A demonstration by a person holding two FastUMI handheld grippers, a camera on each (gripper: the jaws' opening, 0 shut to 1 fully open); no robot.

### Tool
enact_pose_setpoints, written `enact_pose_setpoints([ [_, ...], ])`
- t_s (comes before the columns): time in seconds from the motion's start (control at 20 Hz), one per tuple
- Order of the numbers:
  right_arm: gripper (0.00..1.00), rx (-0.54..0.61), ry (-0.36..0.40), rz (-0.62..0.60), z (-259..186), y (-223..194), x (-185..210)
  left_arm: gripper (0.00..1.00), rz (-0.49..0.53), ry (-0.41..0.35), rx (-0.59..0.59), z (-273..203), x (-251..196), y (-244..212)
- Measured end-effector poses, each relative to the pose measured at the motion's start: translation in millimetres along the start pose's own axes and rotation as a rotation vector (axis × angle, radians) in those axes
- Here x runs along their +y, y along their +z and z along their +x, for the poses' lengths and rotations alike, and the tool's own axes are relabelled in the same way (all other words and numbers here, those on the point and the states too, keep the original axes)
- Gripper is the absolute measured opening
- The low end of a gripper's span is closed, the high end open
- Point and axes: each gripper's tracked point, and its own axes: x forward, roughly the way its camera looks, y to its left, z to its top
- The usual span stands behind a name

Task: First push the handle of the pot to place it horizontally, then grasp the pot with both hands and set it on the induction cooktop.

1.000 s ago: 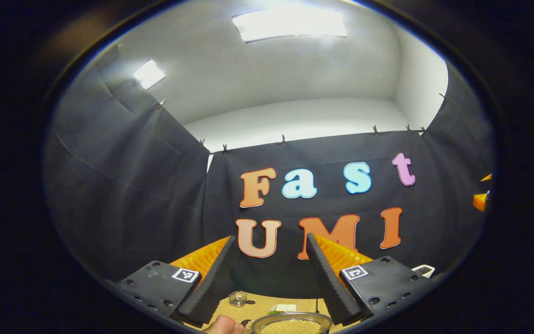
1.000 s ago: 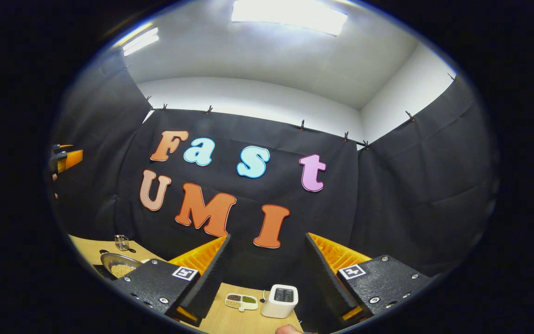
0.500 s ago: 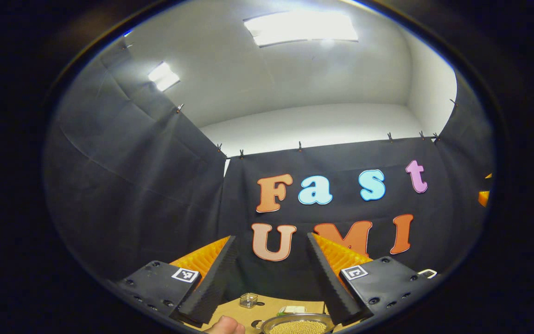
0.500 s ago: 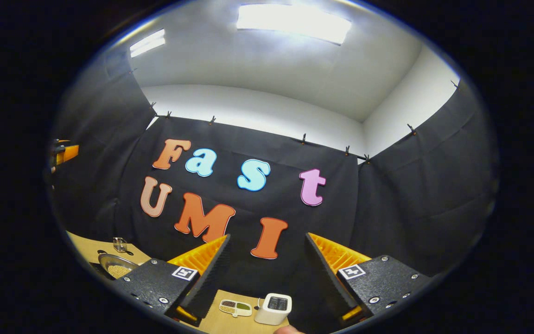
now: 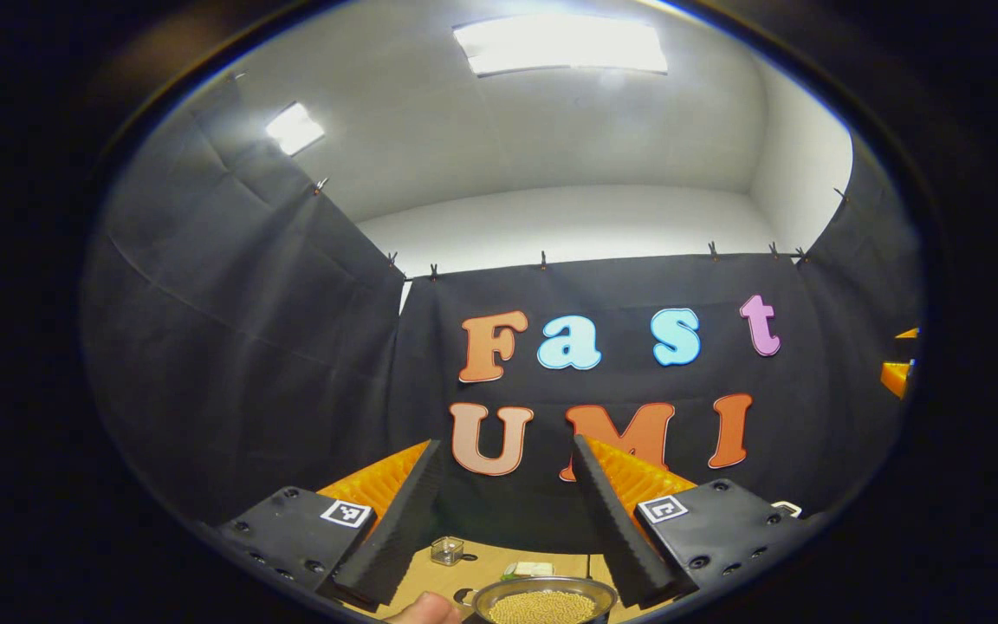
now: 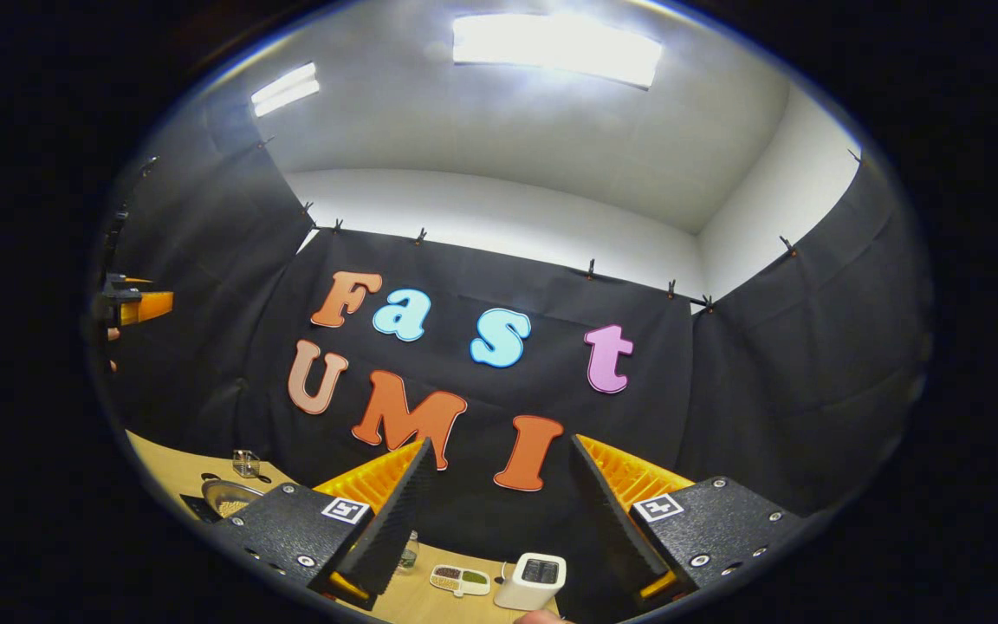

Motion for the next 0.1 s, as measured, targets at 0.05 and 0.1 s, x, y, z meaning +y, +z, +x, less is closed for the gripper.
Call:
enact_pose_setpoints([
  [0.05,0.95,-0.008,0.011,0.004,-2.7,1.9,2.9,0.95,-0.004,-0.005,0.002,-0.2,-3.3,-0.8],
  [0.1,0.95,-0.014,0.014,0.008,-3.2,3.1,2.8,0.92,-0.006,-0.010,0.004,-0.7,-5.6,-1.2],
])
